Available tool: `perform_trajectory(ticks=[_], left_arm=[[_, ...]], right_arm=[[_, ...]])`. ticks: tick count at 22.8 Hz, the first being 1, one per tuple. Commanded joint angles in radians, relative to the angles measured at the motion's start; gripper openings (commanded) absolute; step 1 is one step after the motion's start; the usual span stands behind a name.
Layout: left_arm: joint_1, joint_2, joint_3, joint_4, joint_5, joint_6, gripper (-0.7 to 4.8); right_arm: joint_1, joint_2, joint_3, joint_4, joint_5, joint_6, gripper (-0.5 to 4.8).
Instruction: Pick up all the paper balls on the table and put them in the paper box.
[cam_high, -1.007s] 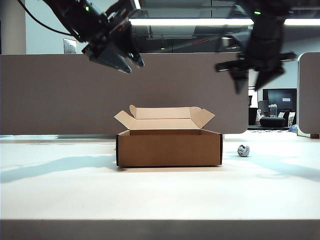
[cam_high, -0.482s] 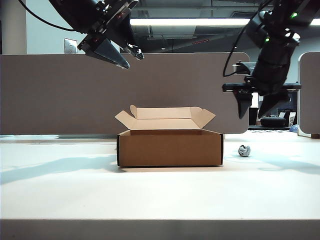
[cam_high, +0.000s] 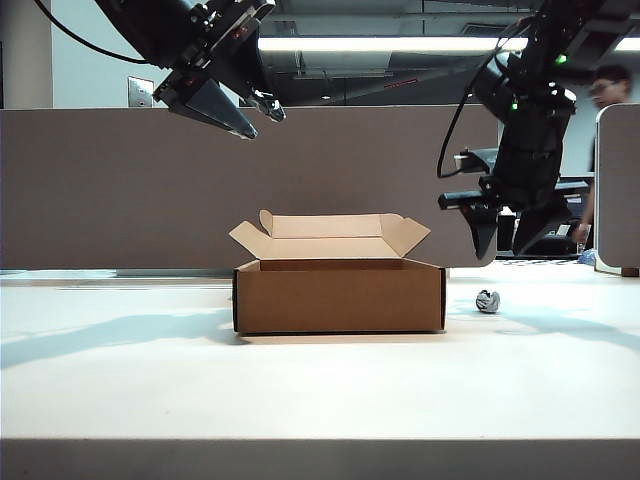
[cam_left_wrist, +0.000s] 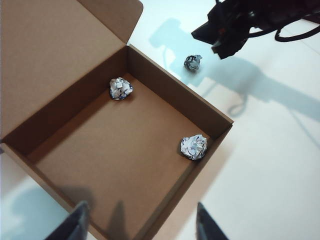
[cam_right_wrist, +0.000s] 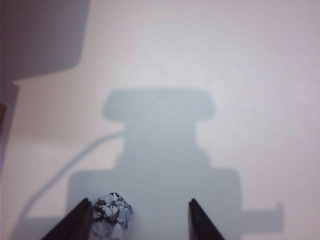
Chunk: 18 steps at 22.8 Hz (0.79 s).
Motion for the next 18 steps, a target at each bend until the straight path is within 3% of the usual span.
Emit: perform_trajectory(ticks=[1,5,11,14,18], left_arm=[[0.001,-0.003,-0.001,0.003,0.003,0.004,2.67],[0.002,-0.003,-0.001,0.003,-0.001,0.011,2.67],[0.002,-0.003,-0.001,0.011,-0.005,0.011,2.67],[0.002,-0.003,-0.001,0.007,-0.106,0.012,2.67],[0.002,-0.003,-0.001,0.007,-0.173,0.012,2.67]], right_arm=[[0.001,0.019,0.008,-0.003,-0.042,-0.002,2.6],[0.002,0.043,0.008,-0.006,-0.061,-0.002,2.29],[0.001,0.058,0.008,-0.011,-0.082,-0.002,2.29],[0.001,0.068,0.008,-0.017,-0.088,0.006,2.29],[0.001,0.068,0.008,-0.021,-0.092,0.006,2.09]])
